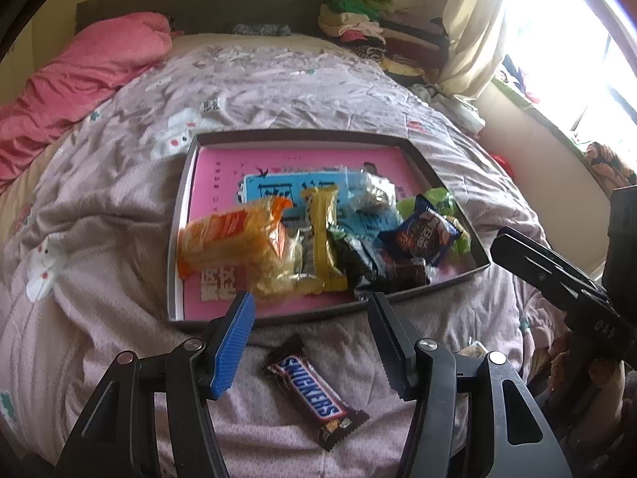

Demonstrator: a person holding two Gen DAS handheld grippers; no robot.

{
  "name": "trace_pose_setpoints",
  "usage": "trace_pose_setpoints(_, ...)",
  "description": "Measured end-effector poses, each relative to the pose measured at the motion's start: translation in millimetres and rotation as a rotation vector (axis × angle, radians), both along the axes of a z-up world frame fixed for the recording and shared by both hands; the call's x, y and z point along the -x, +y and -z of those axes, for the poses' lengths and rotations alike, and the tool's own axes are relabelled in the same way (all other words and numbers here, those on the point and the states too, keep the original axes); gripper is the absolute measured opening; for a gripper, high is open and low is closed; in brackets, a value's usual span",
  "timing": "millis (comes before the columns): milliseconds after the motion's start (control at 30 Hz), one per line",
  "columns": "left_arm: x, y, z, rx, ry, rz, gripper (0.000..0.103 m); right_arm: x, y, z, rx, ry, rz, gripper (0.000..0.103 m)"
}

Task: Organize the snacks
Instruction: 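Withdraw both open grippers from the tray toward the Snickers and round cake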

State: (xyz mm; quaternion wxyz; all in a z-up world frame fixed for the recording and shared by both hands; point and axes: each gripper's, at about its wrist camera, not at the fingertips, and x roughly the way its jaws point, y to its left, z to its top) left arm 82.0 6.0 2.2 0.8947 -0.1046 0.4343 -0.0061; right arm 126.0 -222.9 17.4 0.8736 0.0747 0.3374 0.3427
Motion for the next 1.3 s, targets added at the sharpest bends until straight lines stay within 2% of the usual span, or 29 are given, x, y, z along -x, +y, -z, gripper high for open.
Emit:
trace_pose_setpoints(500, 10.4, -3.1, 16.4, 0.011, 0.055, 0.004, 0.061, 26.1, 2.4, 12.9, 0.065, 0.043, 0.006, 0.069)
trace_pose_setpoints(733, 13.3, -6.5, 21.0, -0.002, 0.072, 0.021, 0.061, 36.9, 0.5, 23.4, 0.080, 0.106, 0.028, 0.069)
trace_pose_setpoints(967, 17.8, -6.7, 27.2, 0.009, 0.095, 0.025, 0.061, 55.7, -1.9, 25.8, 0.128, 0.106, 0.027, 0.069)
trace_pose_setpoints(1300, 21.7, -6.1, 34.0, 0.019, 0.120, 0.027, 0.061, 56.9, -4.8, 39.7, 0.182, 0.172, 0.049, 0.069)
